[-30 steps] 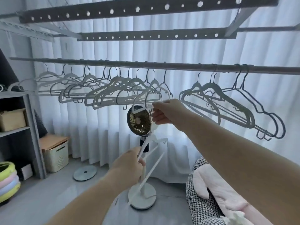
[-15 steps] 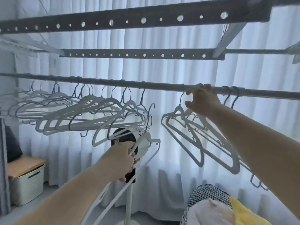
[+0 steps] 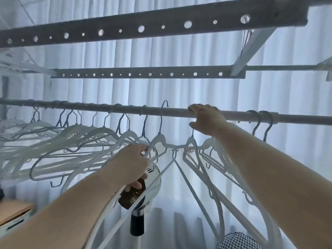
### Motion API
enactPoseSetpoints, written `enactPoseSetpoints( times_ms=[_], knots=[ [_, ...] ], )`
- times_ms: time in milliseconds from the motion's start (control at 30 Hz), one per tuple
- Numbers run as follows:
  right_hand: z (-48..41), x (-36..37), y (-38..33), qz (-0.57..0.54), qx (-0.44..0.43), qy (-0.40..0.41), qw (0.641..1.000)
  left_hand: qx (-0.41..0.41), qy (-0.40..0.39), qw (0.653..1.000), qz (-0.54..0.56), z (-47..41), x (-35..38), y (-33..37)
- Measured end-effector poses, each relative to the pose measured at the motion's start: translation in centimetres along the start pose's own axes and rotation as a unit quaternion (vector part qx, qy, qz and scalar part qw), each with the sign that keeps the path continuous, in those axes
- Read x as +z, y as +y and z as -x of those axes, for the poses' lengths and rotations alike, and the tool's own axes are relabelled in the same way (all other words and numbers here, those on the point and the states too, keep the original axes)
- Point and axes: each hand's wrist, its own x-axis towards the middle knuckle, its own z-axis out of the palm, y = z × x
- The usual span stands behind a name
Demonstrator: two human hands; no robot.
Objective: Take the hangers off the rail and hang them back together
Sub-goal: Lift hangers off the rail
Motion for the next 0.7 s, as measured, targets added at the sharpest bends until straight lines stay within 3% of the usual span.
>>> enactPoseSetpoints(
  times_ms=[267, 700],
  knots=[
    [-0.4, 0.5, 0.8, -0.032, 0.017, 0.045, 0.998, 0.032, -0.025, 0.999, 0.005, -5.2, 0.2, 2.4],
    [-0.2, 0.6, -0.3, -0.015, 0.027, 0.046, 0.998, -0.004, -0.09, 0.996, -0.021, -8.0, 1.7, 1.1]
  ],
)
